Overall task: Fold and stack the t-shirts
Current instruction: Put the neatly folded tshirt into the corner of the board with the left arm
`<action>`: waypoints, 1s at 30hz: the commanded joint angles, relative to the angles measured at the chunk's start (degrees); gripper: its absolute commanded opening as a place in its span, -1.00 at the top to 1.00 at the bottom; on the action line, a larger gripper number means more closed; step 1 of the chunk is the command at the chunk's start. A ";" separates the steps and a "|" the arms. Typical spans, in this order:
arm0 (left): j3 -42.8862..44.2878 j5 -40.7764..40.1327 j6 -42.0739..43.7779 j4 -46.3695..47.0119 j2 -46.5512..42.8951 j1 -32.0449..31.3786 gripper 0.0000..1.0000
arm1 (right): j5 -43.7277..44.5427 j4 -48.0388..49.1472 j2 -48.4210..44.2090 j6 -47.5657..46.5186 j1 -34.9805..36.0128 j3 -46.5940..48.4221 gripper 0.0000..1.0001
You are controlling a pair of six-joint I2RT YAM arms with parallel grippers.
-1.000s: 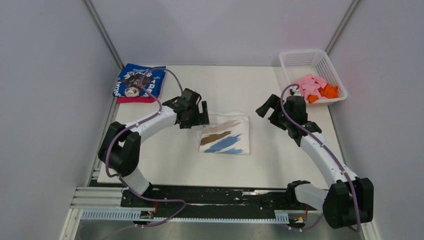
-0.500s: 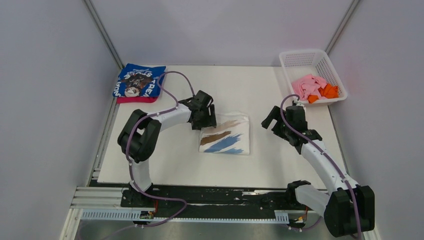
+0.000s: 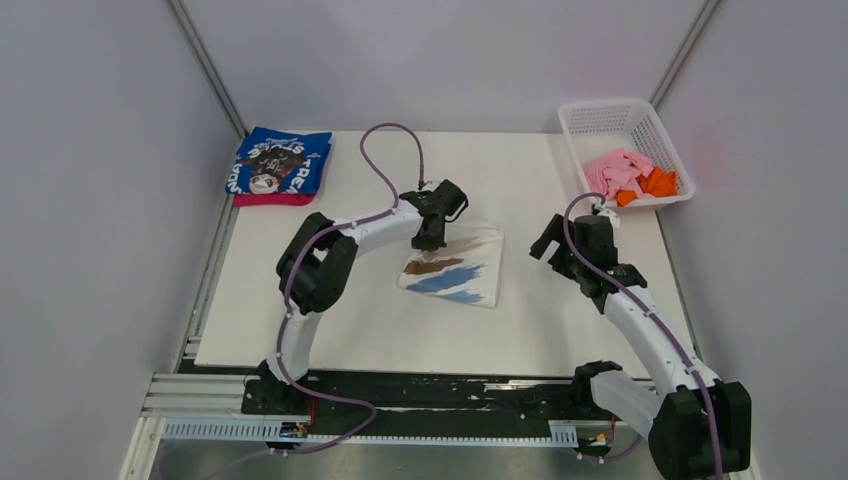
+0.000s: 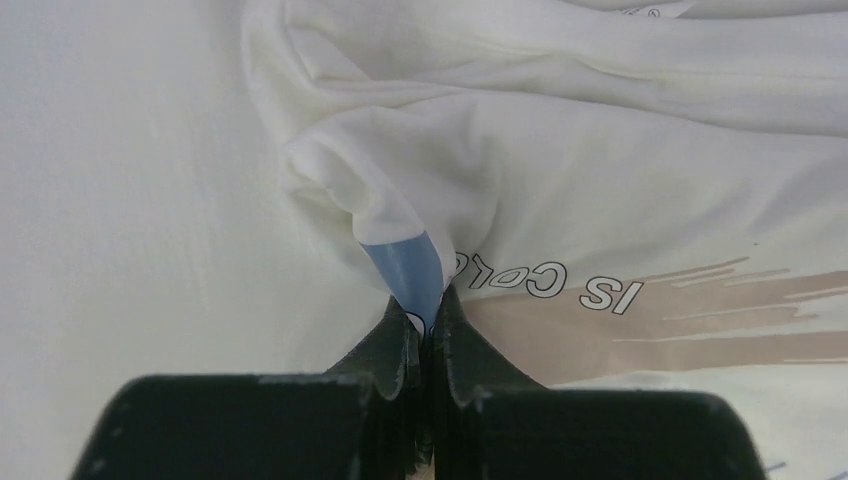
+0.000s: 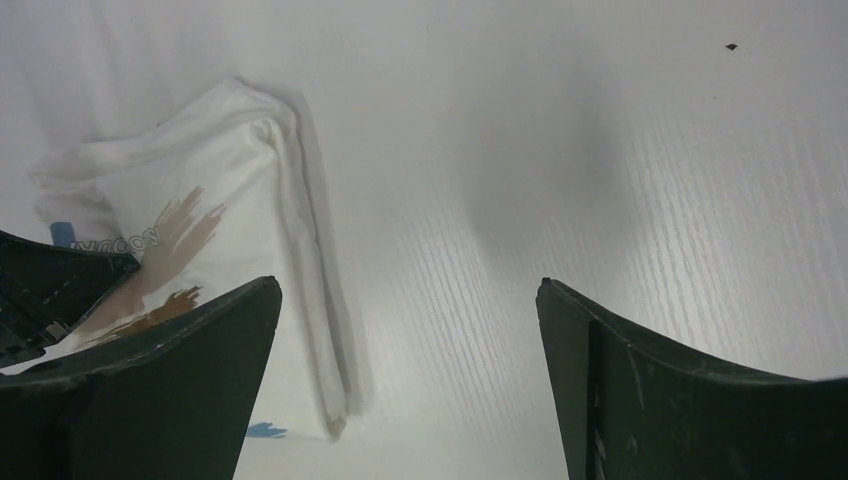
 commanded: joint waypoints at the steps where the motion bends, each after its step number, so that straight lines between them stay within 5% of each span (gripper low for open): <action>1: 5.40 -22.22 12.50 -8.46 1.49 2.19 1.00 | 3.65 0.99 -1.47 -1.18 -0.29 -0.41 -1.00; 16: 9.37 -25.79 54.51 16.05 -2.72 19.30 1.00 | 10.57 1.64 1.16 -2.22 -0.36 0.13 -1.00; 30: 23.54 -24.05 67.28 17.22 -0.88 28.88 1.00 | 13.46 2.35 6.63 -4.56 -0.37 1.44 -1.00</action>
